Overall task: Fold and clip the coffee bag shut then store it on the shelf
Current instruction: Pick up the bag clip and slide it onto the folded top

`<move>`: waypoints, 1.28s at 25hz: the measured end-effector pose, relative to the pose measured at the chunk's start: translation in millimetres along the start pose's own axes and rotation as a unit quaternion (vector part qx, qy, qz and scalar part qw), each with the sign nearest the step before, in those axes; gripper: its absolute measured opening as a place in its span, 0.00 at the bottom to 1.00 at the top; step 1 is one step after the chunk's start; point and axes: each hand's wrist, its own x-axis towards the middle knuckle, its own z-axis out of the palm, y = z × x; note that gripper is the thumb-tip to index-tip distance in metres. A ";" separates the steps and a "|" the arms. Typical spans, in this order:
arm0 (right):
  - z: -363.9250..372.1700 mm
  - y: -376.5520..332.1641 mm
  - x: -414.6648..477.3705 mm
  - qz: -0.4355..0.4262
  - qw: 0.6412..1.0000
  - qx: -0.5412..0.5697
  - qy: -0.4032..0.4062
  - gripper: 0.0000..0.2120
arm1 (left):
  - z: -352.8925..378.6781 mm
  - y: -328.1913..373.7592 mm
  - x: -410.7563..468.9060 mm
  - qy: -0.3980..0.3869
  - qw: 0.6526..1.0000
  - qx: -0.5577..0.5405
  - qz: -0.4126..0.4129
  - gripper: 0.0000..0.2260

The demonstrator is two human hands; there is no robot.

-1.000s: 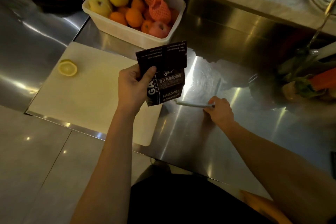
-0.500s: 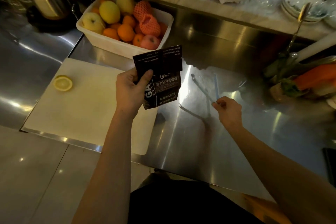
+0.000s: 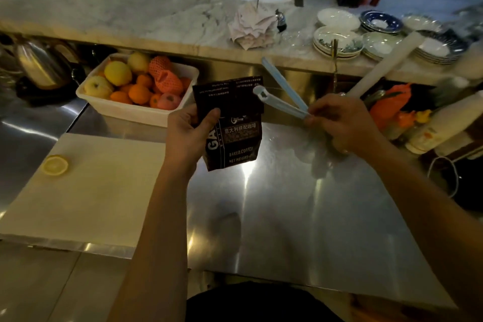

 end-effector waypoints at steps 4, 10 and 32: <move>-36.8 -10.5 2.5 -0.050 0.999 0.006 -0.021 0.10 | 37.2 13.9 -3.8 -0.051 0.998 0.008 0.022 0.08; -67.3 -10.9 -1.4 -0.077 0.996 0.034 0.012 0.10 | 83.7 32.6 -9.5 -0.101 0.994 0.003 0.051 0.09; -73.1 -24.7 -11.5 -0.021 0.949 0.289 0.125 0.06 | 119.4 60.6 -12.0 -0.101 0.991 -0.012 0.091 0.09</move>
